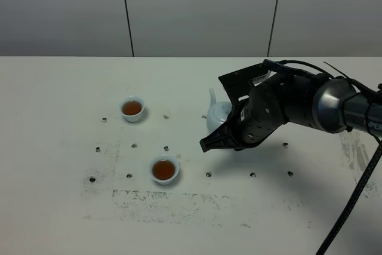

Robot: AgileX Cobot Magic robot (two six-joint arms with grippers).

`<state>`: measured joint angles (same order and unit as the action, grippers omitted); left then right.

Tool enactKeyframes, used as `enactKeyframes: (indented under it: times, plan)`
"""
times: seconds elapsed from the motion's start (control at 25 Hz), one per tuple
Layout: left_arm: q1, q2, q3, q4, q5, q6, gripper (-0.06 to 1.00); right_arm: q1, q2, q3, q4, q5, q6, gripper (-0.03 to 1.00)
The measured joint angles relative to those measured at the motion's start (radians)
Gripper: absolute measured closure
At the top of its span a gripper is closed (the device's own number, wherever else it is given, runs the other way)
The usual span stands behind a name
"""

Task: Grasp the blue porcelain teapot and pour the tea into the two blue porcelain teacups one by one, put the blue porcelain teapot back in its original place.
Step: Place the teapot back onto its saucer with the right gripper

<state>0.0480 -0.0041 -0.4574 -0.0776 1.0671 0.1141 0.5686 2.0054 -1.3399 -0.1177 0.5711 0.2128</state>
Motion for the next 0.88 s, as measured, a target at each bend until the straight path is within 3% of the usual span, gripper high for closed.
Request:
enactKeyframes:
  times: [0.88]
  plan:
    - [0.0,0.0,0.0,0.0,0.0,0.0,0.6,0.054,0.053,-0.002,0.0,-0.066,0.0,0.91]
